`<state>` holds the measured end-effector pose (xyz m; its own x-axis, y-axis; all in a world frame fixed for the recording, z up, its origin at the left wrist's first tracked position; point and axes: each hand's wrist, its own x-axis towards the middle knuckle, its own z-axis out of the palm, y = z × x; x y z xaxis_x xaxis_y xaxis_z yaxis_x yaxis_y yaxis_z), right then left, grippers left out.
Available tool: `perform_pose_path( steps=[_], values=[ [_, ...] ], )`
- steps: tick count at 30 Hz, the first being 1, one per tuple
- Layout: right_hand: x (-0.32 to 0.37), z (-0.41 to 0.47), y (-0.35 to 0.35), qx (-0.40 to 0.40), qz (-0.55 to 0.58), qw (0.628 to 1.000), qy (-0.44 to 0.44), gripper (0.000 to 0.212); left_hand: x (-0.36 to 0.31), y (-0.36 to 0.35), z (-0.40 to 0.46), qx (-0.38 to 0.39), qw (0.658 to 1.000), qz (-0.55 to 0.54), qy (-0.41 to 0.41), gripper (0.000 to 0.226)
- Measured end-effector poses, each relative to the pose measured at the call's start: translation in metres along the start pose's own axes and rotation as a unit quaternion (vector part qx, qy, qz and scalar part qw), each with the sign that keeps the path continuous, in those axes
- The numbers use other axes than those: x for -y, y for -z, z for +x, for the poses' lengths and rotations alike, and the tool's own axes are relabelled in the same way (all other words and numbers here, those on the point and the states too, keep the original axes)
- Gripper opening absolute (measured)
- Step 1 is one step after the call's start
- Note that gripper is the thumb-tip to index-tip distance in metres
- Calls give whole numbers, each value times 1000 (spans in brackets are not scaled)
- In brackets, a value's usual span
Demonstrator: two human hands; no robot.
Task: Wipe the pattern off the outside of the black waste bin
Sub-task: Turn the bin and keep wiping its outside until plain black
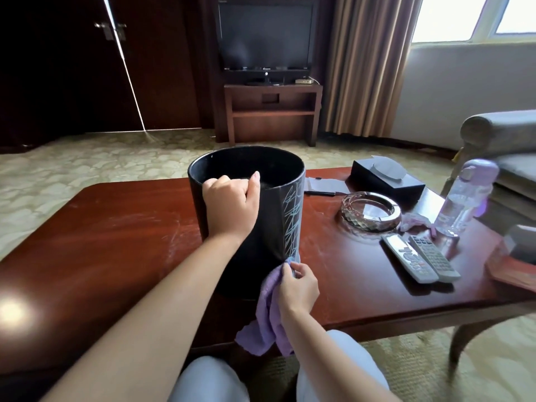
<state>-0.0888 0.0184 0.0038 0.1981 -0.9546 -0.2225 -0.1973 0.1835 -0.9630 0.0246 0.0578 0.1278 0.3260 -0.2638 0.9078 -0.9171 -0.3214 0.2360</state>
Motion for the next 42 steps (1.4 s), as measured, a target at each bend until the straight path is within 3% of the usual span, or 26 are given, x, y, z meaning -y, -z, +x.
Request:
perform_pose_path(
  steps=[4, 8, 13, 17, 22, 26, 30, 34, 39, 42],
  values=[
    [-13, 4, 2, 29, -47, 996, -66, 16, 1, 0, -1, -6, 1000, -5, -21, 49],
    [-8, 0, 1, 5, -8, 1000, -21, 18, 10, 3, -3, -18, 999, -4, -37, 49],
    [-11, -4, 2, 20, -42, 996, -72, 22, 11, 7, -3, -12, 999, -1, -37, 49],
    [0, -6, 3, -13, 2, 1000, 5, 18, 13, 6, -4, -4, 1000, -12, -25, 49],
    [-12, -8, 8, 6, -37, 998, -42, 18, 11, 9, -4, 6, 999, -27, -28, 49],
    [-1, -15, 4, -19, 41, 999, 29, 10, 11, 8, -4, 0, 999, -25, -26, 48],
    [-3, -18, 3, -18, 39, 999, 3, 6, 12, 8, -5, 5, 999, -24, -29, 48],
    [13, -22, 2, -10, 98, 992, 75, 5, 11, 8, -6, -3, 999, -21, -29, 48],
    [10, -23, 2, -2, 123, 992, -1, 5, 11, 10, -5, 4, 999, -26, -35, 48],
    [23, -24, -4, 5, 158, 987, 15, 14, 11, 10, -6, -3, 999, -26, -36, 47]
  ],
)
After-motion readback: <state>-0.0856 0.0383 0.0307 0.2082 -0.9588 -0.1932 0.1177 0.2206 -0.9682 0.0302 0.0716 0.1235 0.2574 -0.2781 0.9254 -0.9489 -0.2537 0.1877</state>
